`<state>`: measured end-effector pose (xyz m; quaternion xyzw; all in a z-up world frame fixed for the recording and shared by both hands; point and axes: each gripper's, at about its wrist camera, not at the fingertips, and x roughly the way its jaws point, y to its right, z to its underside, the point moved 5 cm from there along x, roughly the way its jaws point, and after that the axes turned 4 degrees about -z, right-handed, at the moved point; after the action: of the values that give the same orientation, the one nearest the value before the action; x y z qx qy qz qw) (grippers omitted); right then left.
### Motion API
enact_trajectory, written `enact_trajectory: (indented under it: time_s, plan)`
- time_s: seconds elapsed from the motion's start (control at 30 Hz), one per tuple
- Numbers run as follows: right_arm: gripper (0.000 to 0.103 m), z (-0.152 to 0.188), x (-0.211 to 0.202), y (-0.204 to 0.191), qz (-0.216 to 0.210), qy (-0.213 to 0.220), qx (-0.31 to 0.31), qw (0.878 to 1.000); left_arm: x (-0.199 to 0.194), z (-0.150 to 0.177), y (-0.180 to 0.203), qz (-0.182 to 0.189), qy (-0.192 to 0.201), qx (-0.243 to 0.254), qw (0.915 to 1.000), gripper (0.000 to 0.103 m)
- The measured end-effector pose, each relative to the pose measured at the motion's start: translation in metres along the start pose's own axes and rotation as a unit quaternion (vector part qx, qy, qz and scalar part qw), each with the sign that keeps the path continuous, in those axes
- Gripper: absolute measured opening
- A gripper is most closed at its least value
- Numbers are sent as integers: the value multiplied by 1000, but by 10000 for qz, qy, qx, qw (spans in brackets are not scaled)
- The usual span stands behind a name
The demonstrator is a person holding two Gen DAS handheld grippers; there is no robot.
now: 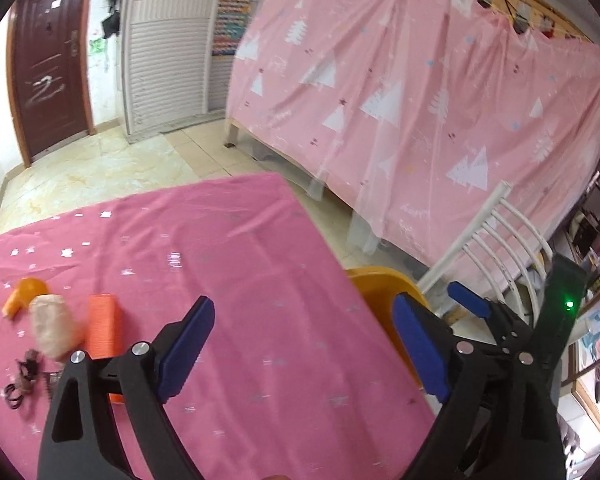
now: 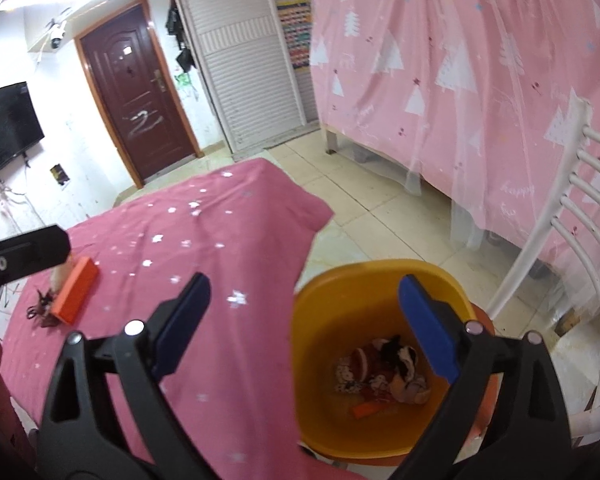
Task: Collect trash
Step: 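Move both open tools back over the table items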
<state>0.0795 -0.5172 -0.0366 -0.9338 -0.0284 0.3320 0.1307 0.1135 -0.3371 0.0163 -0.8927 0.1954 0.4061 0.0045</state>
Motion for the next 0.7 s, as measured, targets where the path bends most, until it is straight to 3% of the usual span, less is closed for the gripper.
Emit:
enact_trajectory:
  time_s: [0.43, 0.7]
  plan:
    - [95, -10, 14, -86, -362, -150, -699, 9968, -31, -1, -96, -830, 300, -501, 9948, 86]
    - [95, -3, 32, -134, -626, -406, -960, 9926, -30, 9, -151, -1172, 61, -947, 9886, 86]
